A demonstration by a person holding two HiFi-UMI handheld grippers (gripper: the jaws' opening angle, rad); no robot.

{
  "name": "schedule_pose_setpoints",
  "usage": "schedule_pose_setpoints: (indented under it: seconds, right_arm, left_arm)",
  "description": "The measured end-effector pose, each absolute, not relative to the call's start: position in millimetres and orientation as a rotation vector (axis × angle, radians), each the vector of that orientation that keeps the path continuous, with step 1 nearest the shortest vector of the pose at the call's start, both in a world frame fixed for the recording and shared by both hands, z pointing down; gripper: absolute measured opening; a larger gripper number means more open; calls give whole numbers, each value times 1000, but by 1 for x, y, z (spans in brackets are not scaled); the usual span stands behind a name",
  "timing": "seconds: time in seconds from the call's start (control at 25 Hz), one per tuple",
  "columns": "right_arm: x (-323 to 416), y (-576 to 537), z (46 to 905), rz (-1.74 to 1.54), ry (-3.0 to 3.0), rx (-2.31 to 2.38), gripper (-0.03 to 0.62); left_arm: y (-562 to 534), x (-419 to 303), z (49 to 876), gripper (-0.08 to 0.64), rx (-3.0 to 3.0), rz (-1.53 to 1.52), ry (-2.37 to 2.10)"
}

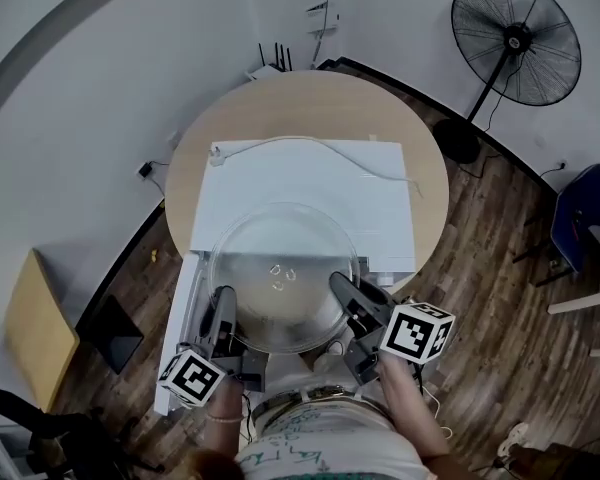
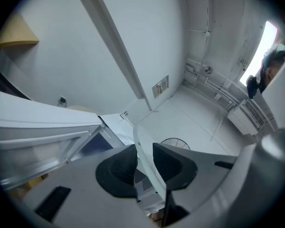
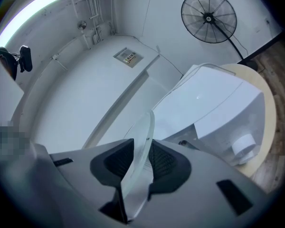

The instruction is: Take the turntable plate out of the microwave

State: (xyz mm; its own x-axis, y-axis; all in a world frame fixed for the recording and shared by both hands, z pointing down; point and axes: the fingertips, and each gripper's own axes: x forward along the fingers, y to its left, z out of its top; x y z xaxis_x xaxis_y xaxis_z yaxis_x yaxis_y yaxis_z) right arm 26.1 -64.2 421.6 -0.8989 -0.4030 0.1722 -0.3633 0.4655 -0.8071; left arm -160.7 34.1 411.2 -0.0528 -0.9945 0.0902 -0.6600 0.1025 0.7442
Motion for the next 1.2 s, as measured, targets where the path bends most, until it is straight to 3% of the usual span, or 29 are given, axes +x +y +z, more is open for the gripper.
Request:
schedule_pose_setpoints:
  seconds: [0.6,1.2]
  right_arm:
    - [4,-134,424,-1460,2581,-946,103]
    - [-19,-161,431,-1635,2640,-1109,120]
  left_arm:
    - [-65,-191,413,107,1683,-549,-1657]
    - [-102,-211,426,152,1604,-154,-1638]
